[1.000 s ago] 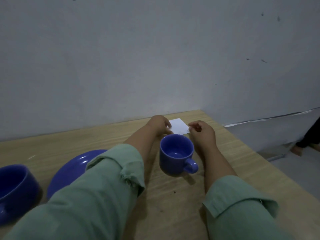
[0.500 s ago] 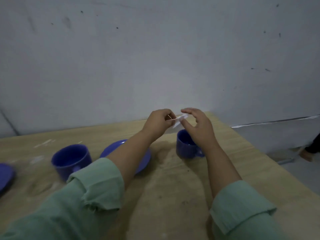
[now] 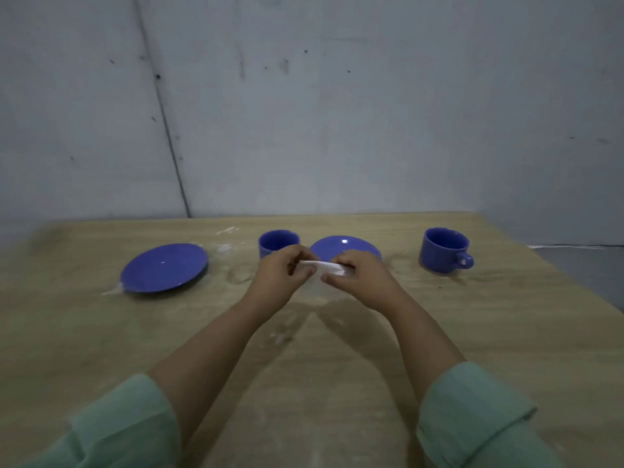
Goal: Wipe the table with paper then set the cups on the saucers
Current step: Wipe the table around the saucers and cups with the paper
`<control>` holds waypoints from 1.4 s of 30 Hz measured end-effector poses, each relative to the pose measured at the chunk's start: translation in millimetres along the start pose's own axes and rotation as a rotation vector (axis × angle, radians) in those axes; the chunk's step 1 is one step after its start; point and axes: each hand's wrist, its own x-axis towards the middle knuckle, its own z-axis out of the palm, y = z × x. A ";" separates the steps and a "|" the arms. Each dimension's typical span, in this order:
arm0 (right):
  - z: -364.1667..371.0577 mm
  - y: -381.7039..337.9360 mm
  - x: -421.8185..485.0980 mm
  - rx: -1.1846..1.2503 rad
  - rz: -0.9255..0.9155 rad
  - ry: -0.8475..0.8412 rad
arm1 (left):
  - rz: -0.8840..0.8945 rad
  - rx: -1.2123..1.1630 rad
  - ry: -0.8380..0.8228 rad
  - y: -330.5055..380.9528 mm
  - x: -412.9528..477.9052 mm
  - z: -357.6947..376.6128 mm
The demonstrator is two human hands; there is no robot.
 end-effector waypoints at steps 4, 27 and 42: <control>44.3 -16.7 5.3 0.027 0.034 -0.013 | -0.107 0.035 0.101 -34.3 -30.1 -33.7; 173.6 -50.9 40.3 -0.439 -0.030 -0.168 | -0.267 0.580 0.221 -135.3 -64.2 -93.8; 150.2 -46.0 47.7 -0.227 -0.003 -0.234 | -0.301 0.543 0.232 -138.6 -61.0 -94.0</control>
